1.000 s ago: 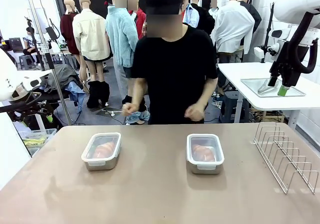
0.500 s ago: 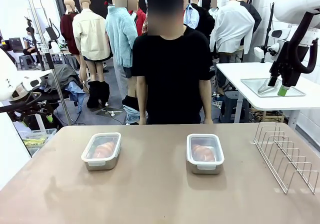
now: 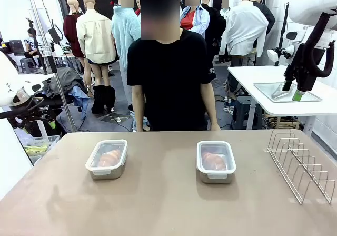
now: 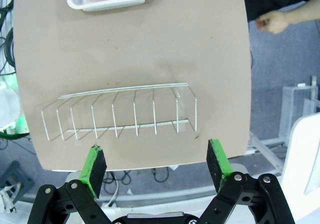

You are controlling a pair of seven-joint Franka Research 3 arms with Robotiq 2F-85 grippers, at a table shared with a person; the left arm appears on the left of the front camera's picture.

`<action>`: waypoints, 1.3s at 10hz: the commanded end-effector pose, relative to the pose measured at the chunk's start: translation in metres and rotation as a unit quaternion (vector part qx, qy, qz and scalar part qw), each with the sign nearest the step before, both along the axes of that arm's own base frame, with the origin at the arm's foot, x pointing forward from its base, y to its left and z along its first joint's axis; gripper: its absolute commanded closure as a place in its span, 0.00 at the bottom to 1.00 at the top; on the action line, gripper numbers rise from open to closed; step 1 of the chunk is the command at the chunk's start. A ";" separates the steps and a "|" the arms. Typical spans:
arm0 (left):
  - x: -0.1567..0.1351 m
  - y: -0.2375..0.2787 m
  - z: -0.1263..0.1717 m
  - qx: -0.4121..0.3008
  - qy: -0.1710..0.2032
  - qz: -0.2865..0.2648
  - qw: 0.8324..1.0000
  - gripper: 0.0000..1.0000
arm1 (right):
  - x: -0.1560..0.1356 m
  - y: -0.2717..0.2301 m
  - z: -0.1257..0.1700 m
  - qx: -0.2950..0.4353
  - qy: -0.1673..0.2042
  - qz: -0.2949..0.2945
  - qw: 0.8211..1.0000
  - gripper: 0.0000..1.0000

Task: Place the bread in airtight containers.
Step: Release when the human grabs the Airtight Container lid.

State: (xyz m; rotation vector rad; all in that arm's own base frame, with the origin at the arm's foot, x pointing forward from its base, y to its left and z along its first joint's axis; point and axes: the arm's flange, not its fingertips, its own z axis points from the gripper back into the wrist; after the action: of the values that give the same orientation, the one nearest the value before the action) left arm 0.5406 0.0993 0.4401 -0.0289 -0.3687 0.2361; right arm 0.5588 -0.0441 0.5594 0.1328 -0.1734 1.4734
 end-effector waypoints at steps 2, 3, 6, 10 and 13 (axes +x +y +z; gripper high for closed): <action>0.000 0.001 0.002 0.006 -0.002 0.000 1.000 0.00 | 0.000 0.002 0.000 -0.008 0.008 -0.006 1.000 0.00; 0.000 0.001 0.002 0.006 -0.002 0.000 1.000 0.00 | 0.000 0.002 0.000 -0.008 0.008 -0.006 1.000 0.00; 0.000 0.001 0.002 0.006 -0.002 0.000 1.000 0.00 | 0.000 0.002 0.000 -0.008 0.008 -0.006 1.000 0.00; 0.000 0.001 0.002 0.006 -0.002 0.000 1.000 0.00 | 0.000 0.002 0.000 -0.008 0.008 -0.006 1.000 0.00; 0.000 0.001 0.002 0.006 -0.002 0.000 1.000 0.00 | 0.000 0.002 0.000 -0.008 0.008 -0.006 1.000 0.00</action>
State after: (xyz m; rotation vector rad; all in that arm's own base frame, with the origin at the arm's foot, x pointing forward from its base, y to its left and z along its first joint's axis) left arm 0.5406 0.0993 0.4401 -0.0289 -0.3687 0.2361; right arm 0.5588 -0.0441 0.5594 0.1328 -0.1734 1.4733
